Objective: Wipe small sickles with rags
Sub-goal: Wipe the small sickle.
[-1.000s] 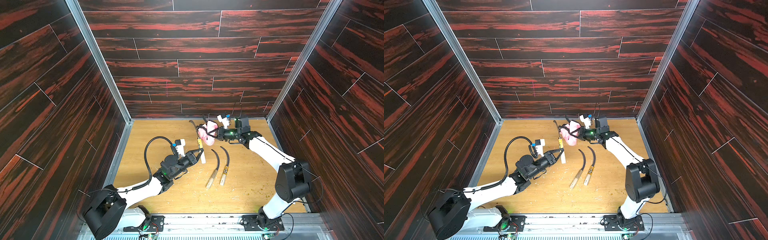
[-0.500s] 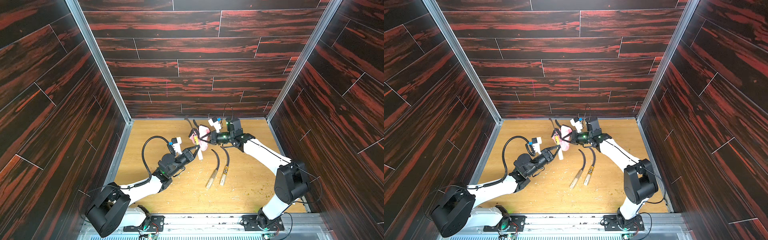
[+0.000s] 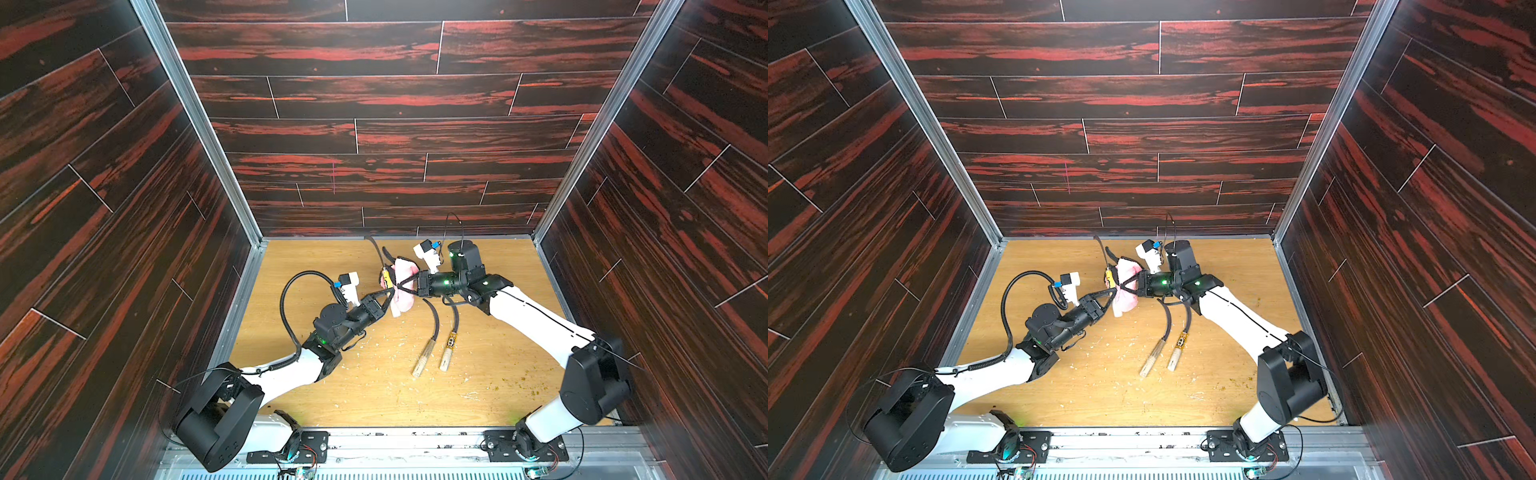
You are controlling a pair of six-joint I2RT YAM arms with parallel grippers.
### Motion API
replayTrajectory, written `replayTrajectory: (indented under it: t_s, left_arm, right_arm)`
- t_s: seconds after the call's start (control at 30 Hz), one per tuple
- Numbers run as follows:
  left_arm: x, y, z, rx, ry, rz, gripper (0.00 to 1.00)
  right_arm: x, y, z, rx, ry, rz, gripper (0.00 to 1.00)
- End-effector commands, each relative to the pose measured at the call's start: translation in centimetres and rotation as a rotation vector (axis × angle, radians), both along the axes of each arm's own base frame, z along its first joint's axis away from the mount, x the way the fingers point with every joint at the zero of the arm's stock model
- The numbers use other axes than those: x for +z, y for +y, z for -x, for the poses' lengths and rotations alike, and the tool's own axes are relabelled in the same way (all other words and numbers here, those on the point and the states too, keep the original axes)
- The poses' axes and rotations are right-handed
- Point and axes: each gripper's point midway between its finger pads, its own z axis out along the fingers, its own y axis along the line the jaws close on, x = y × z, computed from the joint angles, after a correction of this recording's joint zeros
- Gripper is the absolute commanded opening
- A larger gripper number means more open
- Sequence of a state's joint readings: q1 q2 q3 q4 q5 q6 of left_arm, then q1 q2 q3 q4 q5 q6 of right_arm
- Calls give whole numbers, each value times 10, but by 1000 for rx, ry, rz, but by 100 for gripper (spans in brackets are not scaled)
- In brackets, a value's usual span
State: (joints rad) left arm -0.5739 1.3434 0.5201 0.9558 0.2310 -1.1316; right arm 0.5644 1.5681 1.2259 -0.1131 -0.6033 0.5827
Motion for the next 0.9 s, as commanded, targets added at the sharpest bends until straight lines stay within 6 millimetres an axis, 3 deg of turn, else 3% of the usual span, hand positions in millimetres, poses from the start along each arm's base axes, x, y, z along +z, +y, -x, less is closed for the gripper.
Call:
replayTrajectory:
  t_s: [0.0, 0.27, 0.47, 0.87]
  left_arm:
    - [5, 0, -8, -4, -19, -12, 0]
    - [16, -8, -16, -30, -43, -5, 0]
    - [14, -13, -12, -74, -29, 60, 0]
    - [14, -14, 11, -132, -29, 99, 0]
  right_arm:
    - [9, 5, 30, 47, -16, -17, 0]
    - [-13, 19, 51, 79, 56, -22, 0]
    - [-1, 25, 38, 73, 11, -16, 0]
    - [17, 34, -8, 14, -14, -52, 0]
